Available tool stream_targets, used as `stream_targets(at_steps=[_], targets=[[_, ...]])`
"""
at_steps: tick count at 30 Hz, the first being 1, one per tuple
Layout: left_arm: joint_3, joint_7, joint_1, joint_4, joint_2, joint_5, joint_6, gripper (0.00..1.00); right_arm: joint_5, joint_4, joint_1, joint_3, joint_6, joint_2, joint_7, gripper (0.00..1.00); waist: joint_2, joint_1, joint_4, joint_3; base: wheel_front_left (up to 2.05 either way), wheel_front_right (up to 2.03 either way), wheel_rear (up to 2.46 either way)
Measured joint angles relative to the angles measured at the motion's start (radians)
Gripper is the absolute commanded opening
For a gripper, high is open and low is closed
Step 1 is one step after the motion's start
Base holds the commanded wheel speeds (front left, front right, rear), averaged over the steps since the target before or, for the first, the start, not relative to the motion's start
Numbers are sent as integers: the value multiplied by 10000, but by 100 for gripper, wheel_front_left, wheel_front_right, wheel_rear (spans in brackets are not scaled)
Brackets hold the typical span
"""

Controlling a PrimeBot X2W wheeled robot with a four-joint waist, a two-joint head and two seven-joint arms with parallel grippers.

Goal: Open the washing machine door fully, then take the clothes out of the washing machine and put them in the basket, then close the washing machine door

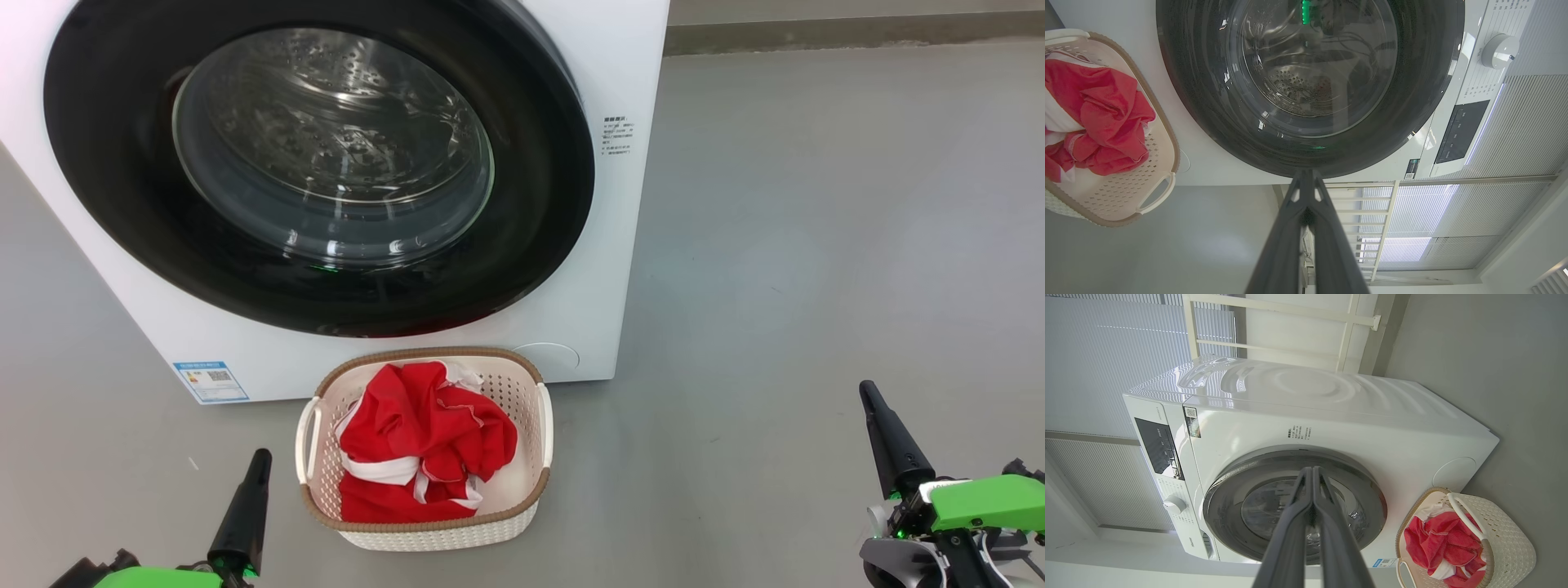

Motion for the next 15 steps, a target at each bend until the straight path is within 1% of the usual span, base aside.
stream_targets(at_steps=[15], targets=[[8, 12, 0, 0, -2, 0, 0, 0, -2, 0, -1, -13, 0, 12, 2, 0, 0, 0, 0, 0, 0, 0, 0]])
